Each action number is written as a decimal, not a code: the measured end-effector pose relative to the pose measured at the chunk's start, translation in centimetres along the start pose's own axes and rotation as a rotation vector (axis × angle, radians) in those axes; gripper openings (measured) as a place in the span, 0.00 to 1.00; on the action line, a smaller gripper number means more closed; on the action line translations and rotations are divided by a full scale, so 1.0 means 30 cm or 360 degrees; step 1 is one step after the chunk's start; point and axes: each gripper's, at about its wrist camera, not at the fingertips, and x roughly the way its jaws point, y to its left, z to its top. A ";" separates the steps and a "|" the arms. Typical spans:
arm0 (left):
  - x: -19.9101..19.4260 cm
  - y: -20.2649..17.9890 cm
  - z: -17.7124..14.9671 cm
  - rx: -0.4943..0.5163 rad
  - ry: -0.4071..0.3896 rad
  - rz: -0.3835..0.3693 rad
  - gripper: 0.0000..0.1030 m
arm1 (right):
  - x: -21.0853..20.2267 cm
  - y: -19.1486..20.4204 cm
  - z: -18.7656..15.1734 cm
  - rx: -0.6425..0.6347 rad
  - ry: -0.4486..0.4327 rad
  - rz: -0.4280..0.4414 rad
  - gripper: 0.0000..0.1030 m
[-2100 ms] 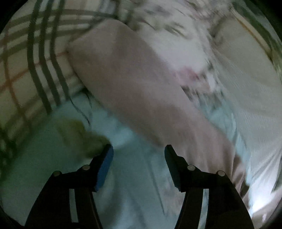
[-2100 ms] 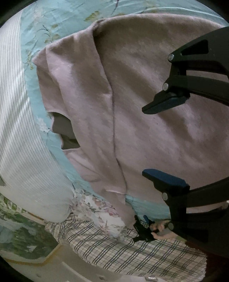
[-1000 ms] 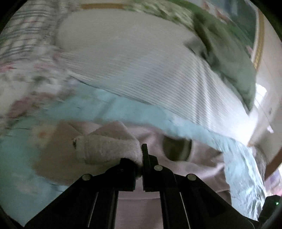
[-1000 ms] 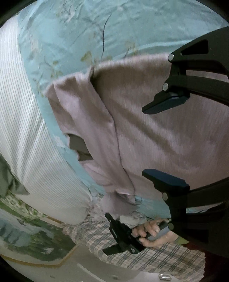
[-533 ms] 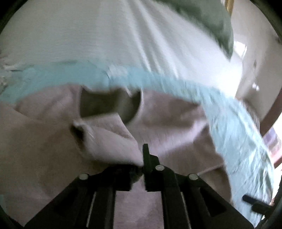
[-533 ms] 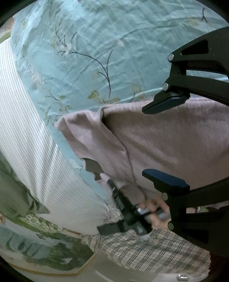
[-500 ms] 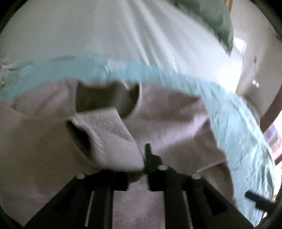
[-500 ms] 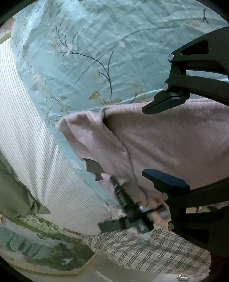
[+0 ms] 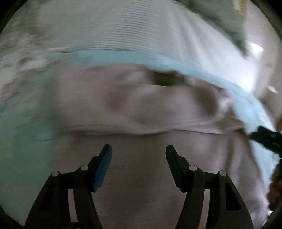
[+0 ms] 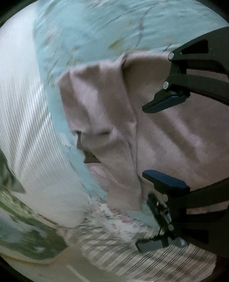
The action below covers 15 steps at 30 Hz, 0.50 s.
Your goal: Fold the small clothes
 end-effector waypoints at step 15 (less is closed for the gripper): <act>0.165 0.366 0.086 -0.0355 0.0037 0.0390 0.62 | 0.389 0.001 0.226 0.0063 0.0166 -0.0054 0.08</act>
